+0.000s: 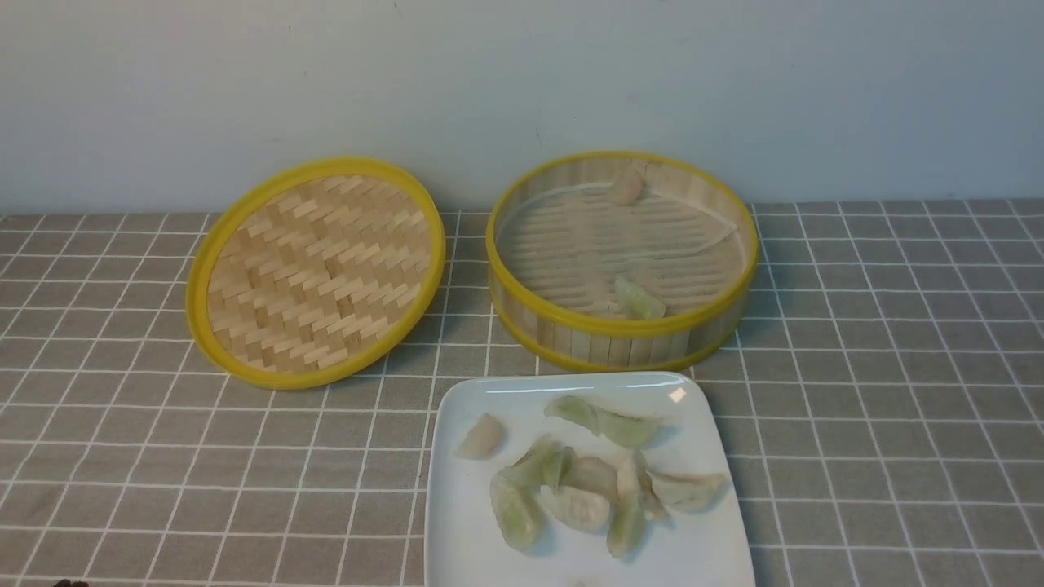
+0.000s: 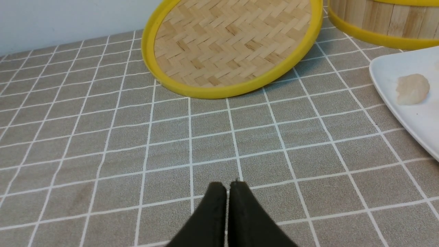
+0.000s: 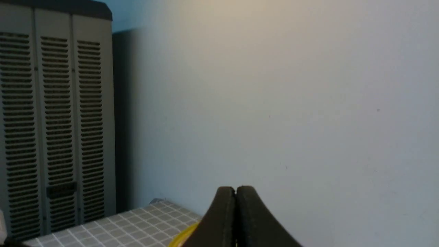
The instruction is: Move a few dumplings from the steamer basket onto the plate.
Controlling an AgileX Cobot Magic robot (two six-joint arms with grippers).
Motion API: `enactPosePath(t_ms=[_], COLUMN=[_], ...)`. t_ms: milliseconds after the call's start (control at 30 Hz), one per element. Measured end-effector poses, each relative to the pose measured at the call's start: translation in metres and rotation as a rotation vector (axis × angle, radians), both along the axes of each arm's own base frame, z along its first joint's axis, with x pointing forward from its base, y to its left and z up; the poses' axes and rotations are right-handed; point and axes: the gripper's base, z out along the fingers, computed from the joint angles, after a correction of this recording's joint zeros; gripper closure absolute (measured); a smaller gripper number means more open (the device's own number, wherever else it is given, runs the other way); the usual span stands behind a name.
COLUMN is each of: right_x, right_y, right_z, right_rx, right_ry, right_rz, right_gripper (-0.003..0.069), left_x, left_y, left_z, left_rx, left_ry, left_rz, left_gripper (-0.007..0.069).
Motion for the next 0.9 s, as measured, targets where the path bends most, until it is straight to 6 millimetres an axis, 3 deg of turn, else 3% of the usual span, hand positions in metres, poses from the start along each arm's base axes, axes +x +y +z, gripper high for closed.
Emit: enactPosePath(t_ms=[167,433,500,900], right_x=[0.011,0.042,0.043,0.043], right_y=[0.004,-0.007,-0.011,-0.013], right_z=[-0.038,-0.151,-0.167,-0.167], right_rx=[-0.058,-0.176,-0.18,-0.153], right_ry=[0.064,0.381,0.449,0.453], right_rz=[-0.158,-0.665,-0.721,-0.761], right_gripper=[0.0673,0.0673,0.0673,0.0673], left_x=[0.0,0.0,0.0,0.0], left_y=[0.0,0.0,0.0,0.0], left_z=[0.0,0.0,0.0,0.0], left_rx=[0.0,0.0,0.0,0.0], left_ry=[0.0,0.0,0.0,0.0], left_rz=[0.0,0.0,0.0,0.0], left_gripper=[0.0629,0.0629,0.0629,0.0629])
